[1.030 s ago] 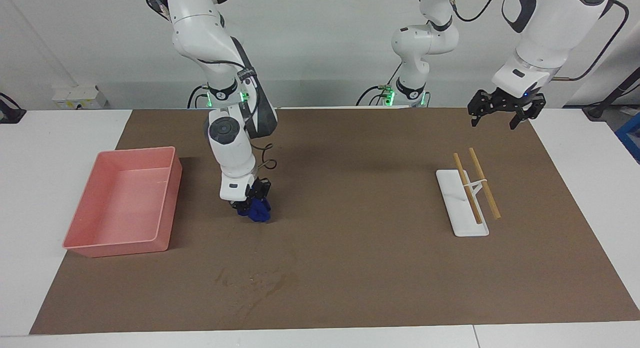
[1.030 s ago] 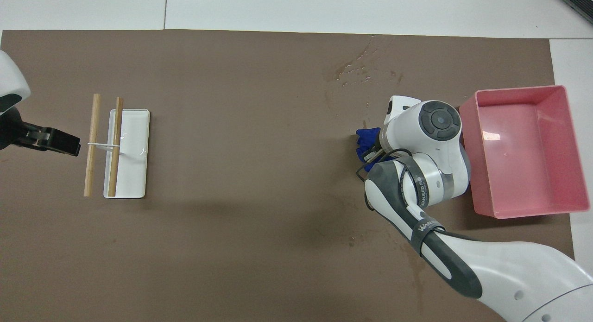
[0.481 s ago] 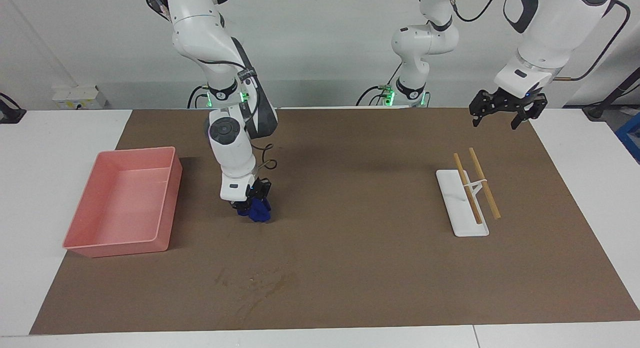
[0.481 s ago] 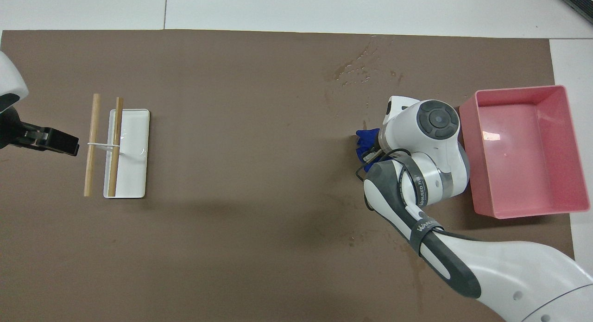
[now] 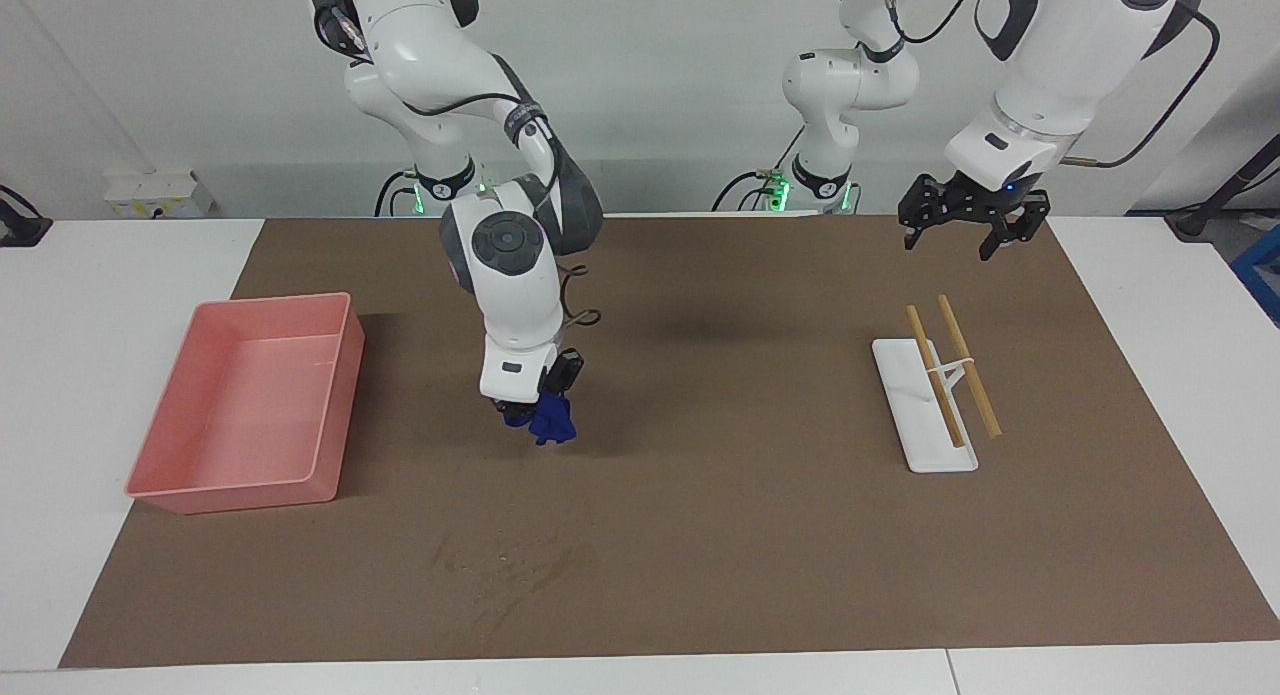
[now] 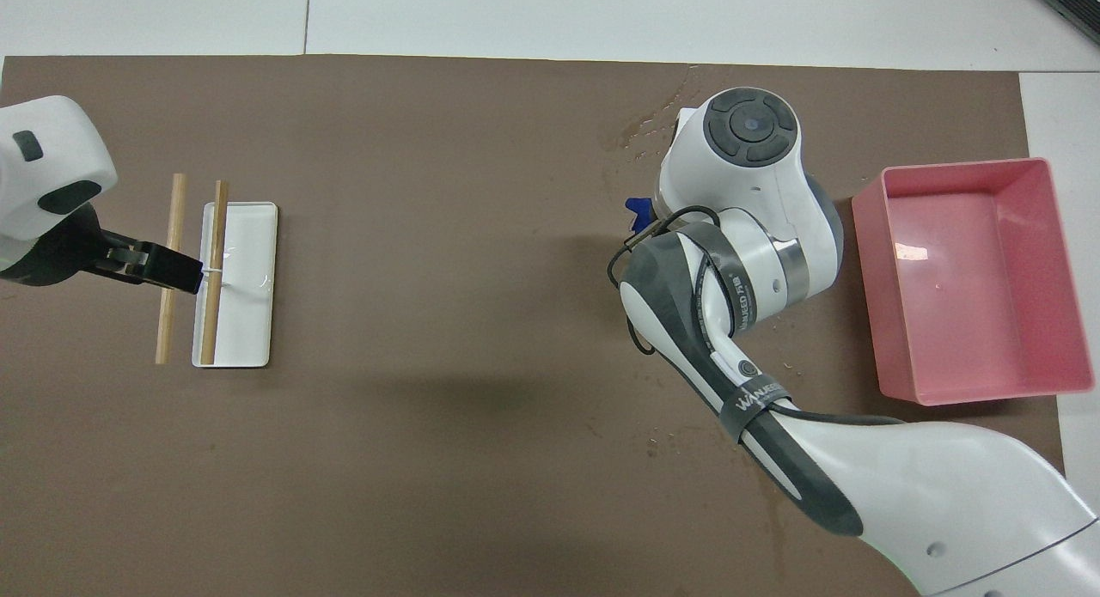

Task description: Wipe water with towel using both arms

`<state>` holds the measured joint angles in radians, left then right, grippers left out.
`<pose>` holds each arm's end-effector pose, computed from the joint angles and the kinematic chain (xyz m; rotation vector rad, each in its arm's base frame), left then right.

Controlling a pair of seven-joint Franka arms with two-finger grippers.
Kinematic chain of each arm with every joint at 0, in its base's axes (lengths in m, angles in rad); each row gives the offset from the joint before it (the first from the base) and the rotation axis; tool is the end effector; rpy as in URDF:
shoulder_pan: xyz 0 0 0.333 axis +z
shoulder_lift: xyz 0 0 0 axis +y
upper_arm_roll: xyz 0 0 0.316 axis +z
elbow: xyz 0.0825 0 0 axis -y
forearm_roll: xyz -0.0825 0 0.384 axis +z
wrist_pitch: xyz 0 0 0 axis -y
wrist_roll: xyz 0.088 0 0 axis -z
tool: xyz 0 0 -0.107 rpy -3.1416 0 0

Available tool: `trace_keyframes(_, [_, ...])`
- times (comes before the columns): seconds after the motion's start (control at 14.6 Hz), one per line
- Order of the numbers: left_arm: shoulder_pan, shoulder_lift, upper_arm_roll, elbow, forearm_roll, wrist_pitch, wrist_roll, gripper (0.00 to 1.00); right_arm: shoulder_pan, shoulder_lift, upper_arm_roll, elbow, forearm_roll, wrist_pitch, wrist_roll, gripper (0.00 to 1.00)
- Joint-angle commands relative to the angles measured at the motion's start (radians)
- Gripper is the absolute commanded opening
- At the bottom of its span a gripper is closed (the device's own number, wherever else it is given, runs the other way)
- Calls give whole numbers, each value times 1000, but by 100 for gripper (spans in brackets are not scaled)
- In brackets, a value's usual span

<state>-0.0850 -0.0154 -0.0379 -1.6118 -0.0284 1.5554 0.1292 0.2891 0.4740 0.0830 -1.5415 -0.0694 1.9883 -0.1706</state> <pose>0.5426 -0.0703 0.6124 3.0883 -0.3911 -0.0637 0.6423 0.2376 0.3773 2.9913 0.8651 -0.0353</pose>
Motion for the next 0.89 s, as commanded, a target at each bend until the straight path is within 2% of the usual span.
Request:
trace_keyframes(0.0, [-24, -28, 35, -34, -16, 9, 4, 100, -65, -7, 14, 41, -64, -75, -6, 0])
trace_keyframes(0.21, [-18, -28, 36, -36, -16, 17, 4, 100, -109, -64, 14, 41, -153, -153, -117, 0])
trace_keyframes(0.34, [-18, -28, 36, -36, -16, 17, 4, 100, -136, -80, 14, 34, -197, -169, -196, 0])
trace_keyframes(0.48, [-18, -28, 36, -36, -16, 18, 6, 100, -185, -83, 20, 3, -196, -132, -234, 0])
trace_keyframes(0.62, [-18, -28, 36, -36, -16, 17, 6, 100, -203, -115, 20, -110, -188, 10, -237, 0])
trace_keyframes(0.76, [-18, -28, 36, -36, -16, 17, 4, 100, -219, -176, 20, -333, -185, 262, -224, 0])
trace_keyframes(0.82, [-18, -28, 36, -36, -16, 17, 6, 100, -215, -190, 20, -412, -185, 373, -218, 0])
